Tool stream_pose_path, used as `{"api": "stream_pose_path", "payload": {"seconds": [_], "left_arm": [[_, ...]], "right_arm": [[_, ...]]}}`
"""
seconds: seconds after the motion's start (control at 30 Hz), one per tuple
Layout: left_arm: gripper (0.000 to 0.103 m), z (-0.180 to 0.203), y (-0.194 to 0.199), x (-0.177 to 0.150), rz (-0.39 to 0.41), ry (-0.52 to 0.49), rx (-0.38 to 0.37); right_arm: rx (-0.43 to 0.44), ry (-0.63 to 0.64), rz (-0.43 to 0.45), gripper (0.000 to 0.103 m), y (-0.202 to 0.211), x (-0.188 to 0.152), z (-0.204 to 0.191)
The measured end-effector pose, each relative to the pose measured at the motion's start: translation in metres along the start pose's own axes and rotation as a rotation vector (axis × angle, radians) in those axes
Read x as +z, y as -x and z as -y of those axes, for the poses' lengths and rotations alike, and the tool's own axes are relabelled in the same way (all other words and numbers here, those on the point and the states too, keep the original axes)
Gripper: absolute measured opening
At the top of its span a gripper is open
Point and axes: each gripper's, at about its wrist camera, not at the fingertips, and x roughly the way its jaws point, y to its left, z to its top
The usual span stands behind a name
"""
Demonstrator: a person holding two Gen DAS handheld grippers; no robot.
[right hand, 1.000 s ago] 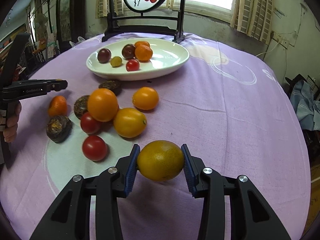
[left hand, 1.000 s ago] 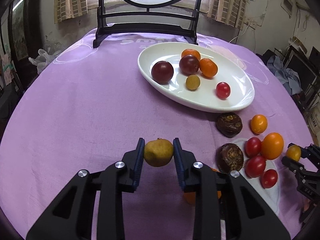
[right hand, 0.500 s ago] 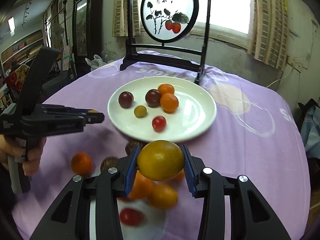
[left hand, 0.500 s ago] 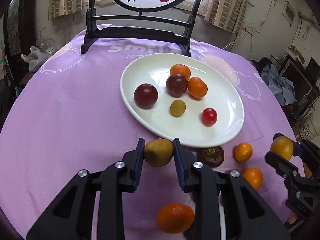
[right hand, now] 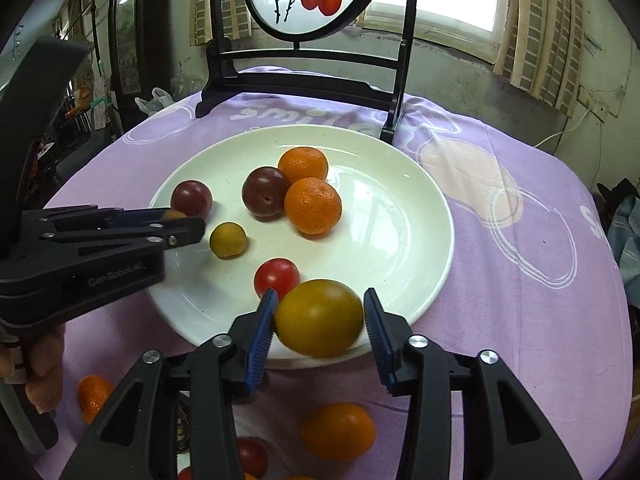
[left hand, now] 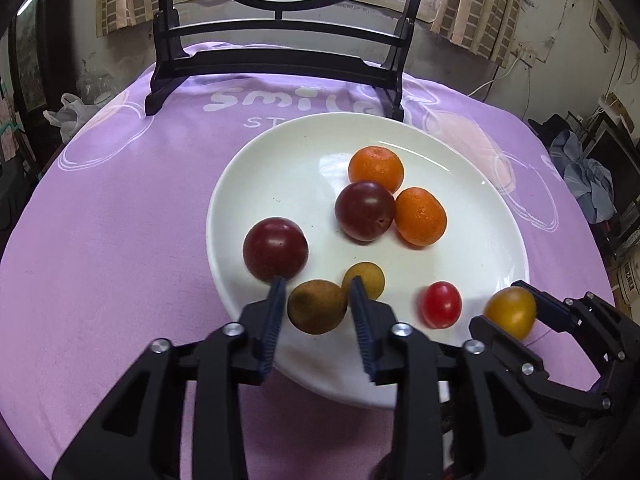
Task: Organize fruits
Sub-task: 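Lower the yellow-brown fruit and yellow tomato onto the plate, opening both tools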
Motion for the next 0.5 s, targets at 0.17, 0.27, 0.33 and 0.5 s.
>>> {"api": "stream_pose_path", "payload": {"seconds": [0.17, 0.27, 0.33, 0.5], "left_arm": [[0.067, 0.004, 0.015, -0.005, 0.044, -0.036, 0.018], [0.073, 0.002, 0.027, -0.012, 0.056, -0.028, 0.020], [0.079, -0.001, 0.035, -0.018, 0.066, -0.016, 0.020], [0.087, -0.001, 0.053, -0.039, 0.079, -0.028, 0.020]], "right_arm": [[0.012, -0.005, 0.022, 0.058, 0.018, -0.007, 0.007], [0.017, -0.022, 0.031, 0.060, 0.031, -0.017, 0.018], [0.015, -0.038, 0.036, 0.062, 0.040, -0.026, 0.026], [0.014, -0.073, 0.044, 0.063, 0.061, -0.048, 0.044]]}}
